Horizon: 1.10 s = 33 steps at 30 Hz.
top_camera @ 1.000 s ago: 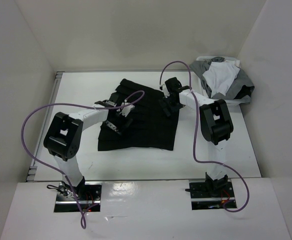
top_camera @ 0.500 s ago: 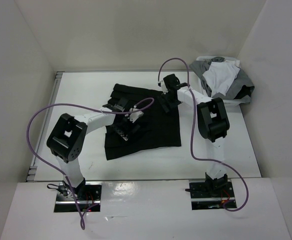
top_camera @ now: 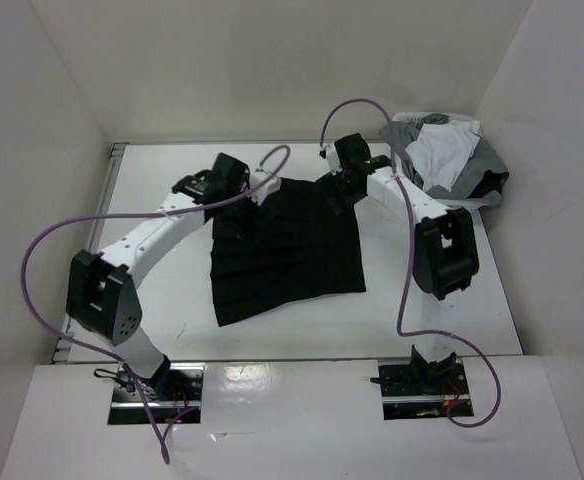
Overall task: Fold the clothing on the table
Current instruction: Flatten the skirt out
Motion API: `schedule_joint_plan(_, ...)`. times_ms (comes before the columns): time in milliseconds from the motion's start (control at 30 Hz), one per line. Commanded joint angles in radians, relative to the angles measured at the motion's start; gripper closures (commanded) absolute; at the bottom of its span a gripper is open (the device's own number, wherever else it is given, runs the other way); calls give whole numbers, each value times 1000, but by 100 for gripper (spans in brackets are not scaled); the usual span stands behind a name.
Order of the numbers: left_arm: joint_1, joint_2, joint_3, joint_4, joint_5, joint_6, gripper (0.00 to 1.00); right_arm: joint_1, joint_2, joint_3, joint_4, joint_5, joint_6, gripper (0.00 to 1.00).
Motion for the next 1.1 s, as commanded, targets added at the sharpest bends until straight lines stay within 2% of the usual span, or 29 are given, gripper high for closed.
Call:
schedule_joint_plan(0, 46, -65, 56, -49, 46, 21, 1, 15, -170, -25, -35, -54, -9, 1)
schedule_joint_plan(133, 136, -75, 34, -27, 72, -29, 1, 29, -190, -68, -46, -117, 13, 1)
schedule_joint_plan(233, 260, -108, 3, -6, 119, -61, 1, 82, -164, -47, -55, -159, 69, 1)
schedule_joint_plan(367, 458, -202, -55, 17, 135, -101, 0, 179, -104, -2, -52, -124, 183, 1)
schedule_joint_plan(433, 506, -258, -98, 17, 135, -115, 0, 219, -66, 30, -43, -96, 228, 1)
schedule_joint_plan(600, 629, -358, -200, 17, 98, -115, 0, 228, 12, 88, -33, -85, 356, 1)
schedule_joint_plan(833, 738, -437, -309, 37, 124, -86, 0, 228, 132, 171, -3, 2, 400, 1)
schedule_joint_plan(1067, 775, -437, -349, 55, 152, -66, 0, 228, 284, 379, -56, -26, 451, 1)
